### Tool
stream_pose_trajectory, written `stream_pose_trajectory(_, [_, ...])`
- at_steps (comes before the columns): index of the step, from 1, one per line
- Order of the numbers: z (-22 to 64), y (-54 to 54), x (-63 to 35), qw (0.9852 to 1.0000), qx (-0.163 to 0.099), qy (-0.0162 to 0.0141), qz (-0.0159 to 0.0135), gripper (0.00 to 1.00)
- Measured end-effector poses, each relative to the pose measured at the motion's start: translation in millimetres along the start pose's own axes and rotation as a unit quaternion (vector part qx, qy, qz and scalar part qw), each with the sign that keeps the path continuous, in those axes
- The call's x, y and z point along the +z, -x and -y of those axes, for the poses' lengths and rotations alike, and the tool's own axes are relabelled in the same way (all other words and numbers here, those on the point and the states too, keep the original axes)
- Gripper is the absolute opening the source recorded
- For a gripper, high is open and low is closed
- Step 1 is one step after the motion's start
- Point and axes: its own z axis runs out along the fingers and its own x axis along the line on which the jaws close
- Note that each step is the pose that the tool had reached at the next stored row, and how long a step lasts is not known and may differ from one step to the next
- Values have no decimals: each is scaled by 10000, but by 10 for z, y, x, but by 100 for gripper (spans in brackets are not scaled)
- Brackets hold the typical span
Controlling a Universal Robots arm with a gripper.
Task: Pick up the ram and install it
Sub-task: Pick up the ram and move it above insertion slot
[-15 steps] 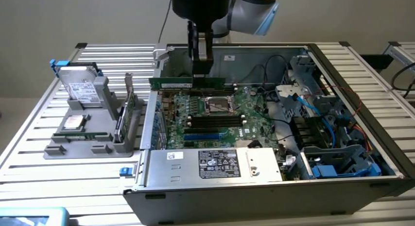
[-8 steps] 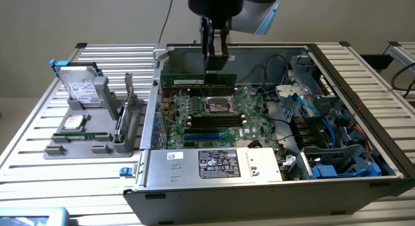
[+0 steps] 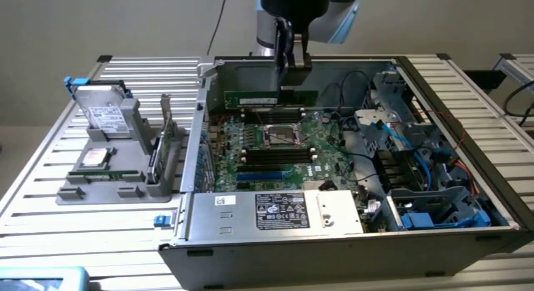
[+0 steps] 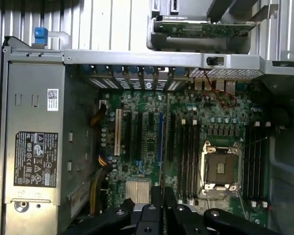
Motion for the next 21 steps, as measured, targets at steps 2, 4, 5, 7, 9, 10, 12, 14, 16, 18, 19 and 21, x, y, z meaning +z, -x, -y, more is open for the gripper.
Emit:
stream_pose_trajectory(2, [22,58,6,10000,0,-17,1,14])
stream_pose_trajectory(4, [43,114,11,10000,-1,-35,0,14])
stream_pose_trajectory(5, [52,140,13,10000,0,-44,1,14])
stream_pose_trajectory(7, [70,188,18,10000,0,-66,2,14])
stream_pose_trajectory(9, [83,230,20,10000,0,-92,6,14])
stream_pose_trajectory(10, [86,249,21,9999,1,-102,8,14])
stream_pose_trajectory(12, [88,288,25,9999,0,-110,13,14])
stream_pose_trajectory(14, [88,325,32,9999,0,-111,20,14])
stream_pose_trajectory(16, [90,368,41,9999,0,-111,25,14])
stream_pose_trajectory(18, [91,422,53,9999,0,-111,26,14])
stream_pose_trajectory(19, [92,448,60,9999,0,-111,26,14])
stream_pose_trajectory(21, [93,501,74,9999,0,-111,26,14])
